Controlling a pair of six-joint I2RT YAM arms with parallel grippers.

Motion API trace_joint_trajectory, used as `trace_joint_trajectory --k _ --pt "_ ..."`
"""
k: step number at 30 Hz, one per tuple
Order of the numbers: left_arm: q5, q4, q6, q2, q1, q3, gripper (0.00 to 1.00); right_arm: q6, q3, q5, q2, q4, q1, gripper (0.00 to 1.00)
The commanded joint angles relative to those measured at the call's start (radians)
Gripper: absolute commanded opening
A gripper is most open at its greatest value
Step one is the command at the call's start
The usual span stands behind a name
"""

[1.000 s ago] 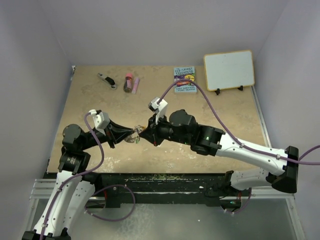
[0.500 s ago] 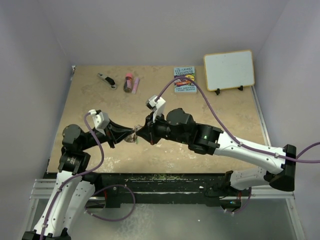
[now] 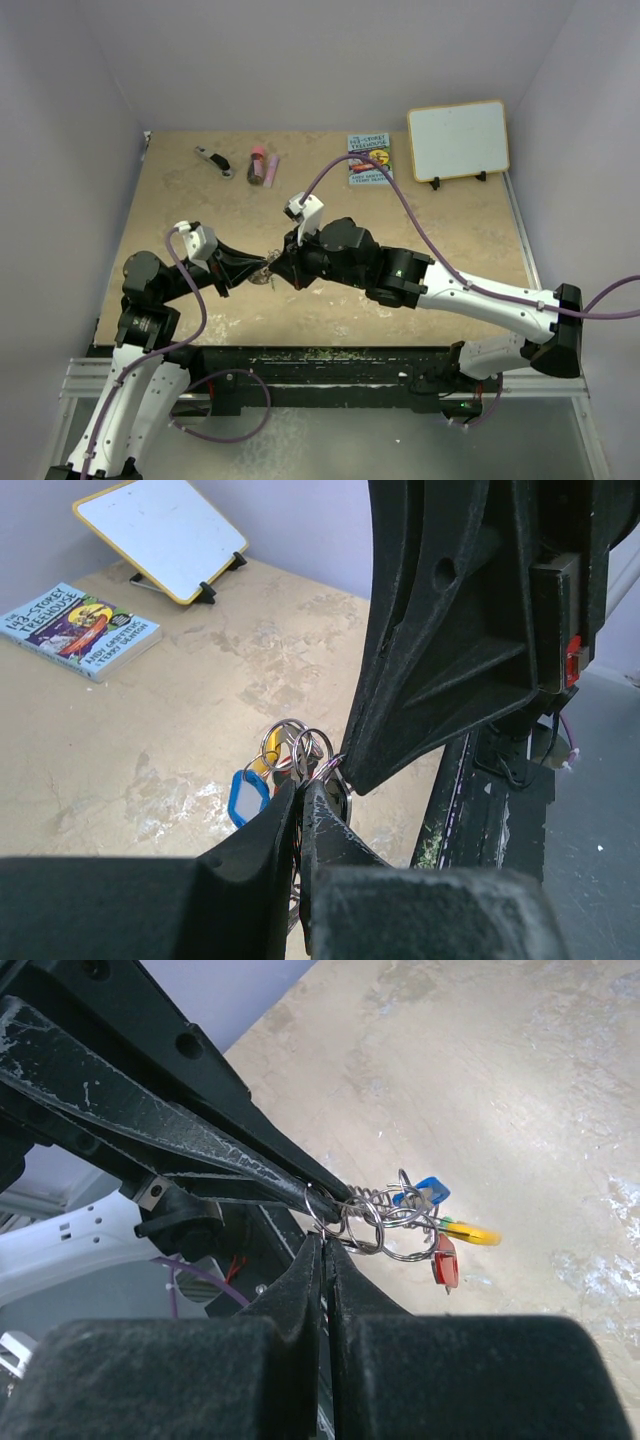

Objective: Put the keys on the keyring

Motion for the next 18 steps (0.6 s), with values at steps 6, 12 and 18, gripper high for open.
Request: trace_joint_trajectory --k 6,12,18 --pt "-0.007 0.040 0.008 -0.016 0.007 0.000 0.04 0.026 0.045 0.060 -0.030 -0.004 0.004 0.00" --pt "-0.007 0.041 0.006 -0.017 0.007 0.000 0.04 0.032 0.032 0.070 -0.043 -0.011 0.004 0.00" --pt "0.001 0.049 -0.002 -0.021 0.007 -0.004 0.04 0.039 0.015 0.069 -0.063 -0.010 0.004 0.00"
